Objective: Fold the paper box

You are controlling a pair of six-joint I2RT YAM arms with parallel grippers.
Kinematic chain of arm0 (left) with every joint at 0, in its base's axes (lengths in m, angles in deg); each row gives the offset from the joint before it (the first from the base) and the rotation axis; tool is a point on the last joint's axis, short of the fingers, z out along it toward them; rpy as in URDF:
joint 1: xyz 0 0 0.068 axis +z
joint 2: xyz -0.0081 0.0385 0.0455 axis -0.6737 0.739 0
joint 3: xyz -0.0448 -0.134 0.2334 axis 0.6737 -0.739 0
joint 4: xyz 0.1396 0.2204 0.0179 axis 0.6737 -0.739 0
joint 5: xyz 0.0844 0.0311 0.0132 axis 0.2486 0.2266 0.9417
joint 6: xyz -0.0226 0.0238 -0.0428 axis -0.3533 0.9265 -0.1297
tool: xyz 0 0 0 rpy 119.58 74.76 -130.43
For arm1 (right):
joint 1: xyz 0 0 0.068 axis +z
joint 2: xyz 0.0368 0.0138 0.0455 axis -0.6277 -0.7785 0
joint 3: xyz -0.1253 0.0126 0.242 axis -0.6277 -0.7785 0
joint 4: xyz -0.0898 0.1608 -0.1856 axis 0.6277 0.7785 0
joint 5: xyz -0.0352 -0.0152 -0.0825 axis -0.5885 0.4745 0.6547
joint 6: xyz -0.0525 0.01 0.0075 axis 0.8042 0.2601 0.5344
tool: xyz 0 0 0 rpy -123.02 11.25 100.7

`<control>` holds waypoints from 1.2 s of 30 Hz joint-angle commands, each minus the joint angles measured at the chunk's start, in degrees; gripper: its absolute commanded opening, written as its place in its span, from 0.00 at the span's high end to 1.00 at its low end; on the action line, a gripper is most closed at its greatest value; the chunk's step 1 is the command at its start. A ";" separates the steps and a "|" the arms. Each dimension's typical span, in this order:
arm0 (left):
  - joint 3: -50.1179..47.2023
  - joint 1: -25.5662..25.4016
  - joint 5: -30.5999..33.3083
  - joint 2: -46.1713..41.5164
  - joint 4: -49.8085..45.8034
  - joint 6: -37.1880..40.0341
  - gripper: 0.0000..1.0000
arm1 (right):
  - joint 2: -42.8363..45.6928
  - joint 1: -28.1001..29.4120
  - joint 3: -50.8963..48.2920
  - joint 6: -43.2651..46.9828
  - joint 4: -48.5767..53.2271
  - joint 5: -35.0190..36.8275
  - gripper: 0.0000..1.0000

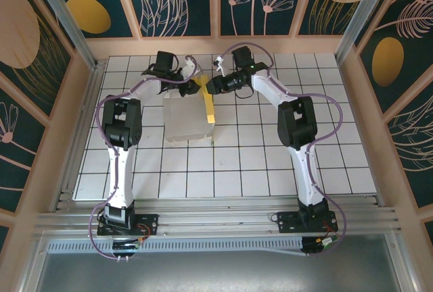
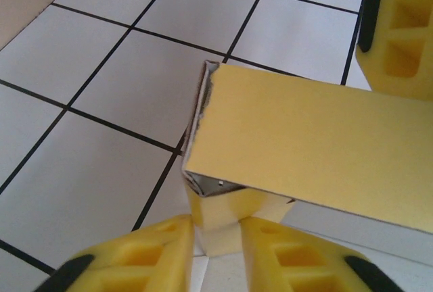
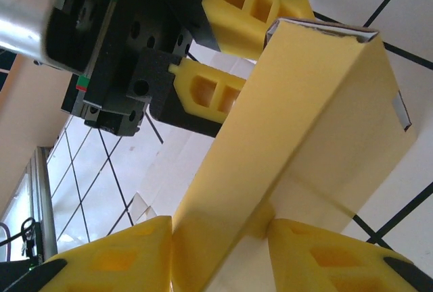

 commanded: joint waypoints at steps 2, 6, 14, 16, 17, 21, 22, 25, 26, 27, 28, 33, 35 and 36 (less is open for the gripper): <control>0.84 -3.48 -1.85 2.76 1.71 -1.38 0.82 | -0.59 1.73 -1.84 0.59 -1.61 -1.25 0.59; 0.36 -4.73 0.31 2.45 0.90 0.47 0.66 | -0.42 1.57 -2.09 0.59 -1.53 -1.21 0.60; 4.43 -5.50 0.22 4.98 -0.25 1.86 0.52 | 0.44 1.39 -3.23 1.12 -1.59 -1.49 0.60; 5.00 -5.49 -0.86 5.37 0.36 1.07 0.59 | 0.46 1.41 -3.36 1.10 -1.53 -1.49 0.60; 5.01 -5.51 -1.49 5.48 0.62 0.85 0.63 | 0.55 1.38 -3.36 1.01 -1.53 -1.39 0.60; 4.21 -5.62 -1.48 5.01 0.92 0.42 0.67 | 0.82 1.29 -3.66 1.04 -1.70 -1.34 0.60; 3.65 -5.57 -1.24 4.59 0.83 0.68 0.64 | 0.90 1.29 -3.85 1.03 -1.86 -1.35 0.60; 1.23 -5.63 -0.10 2.61 1.16 1.76 0.56 | 1.08 1.17 -3.85 0.94 -2.06 -1.17 0.60; 0.34 -5.56 0.21 1.60 1.18 2.11 0.55 | 1.11 1.06 -3.82 0.91 -2.05 -1.04 0.60; -0.72 -5.62 0.81 0.54 1.18 2.55 0.53 | 1.17 1.06 -3.89 0.95 -2.07 -0.87 0.60; -2.13 -5.62 1.53 -0.75 1.54 2.93 0.49 | 1.25 0.89 -3.89 0.94 -2.06 -0.66 0.60; -11.74 -5.49 4.88 -8.40 8.72 2.61 0.31 | 1.43 0.69 -3.73 1.46 -1.47 -0.01 0.60; -14.97 -5.50 6.66 -10.92 11.47 2.60 0.28 | 1.43 0.60 -3.50 1.73 -0.95 -0.06 0.60; -16.17 -5.42 7.54 -12.11 12.17 2.61 0.27 | 1.43 0.54 -3.45 2.03 -0.59 -0.16 0.60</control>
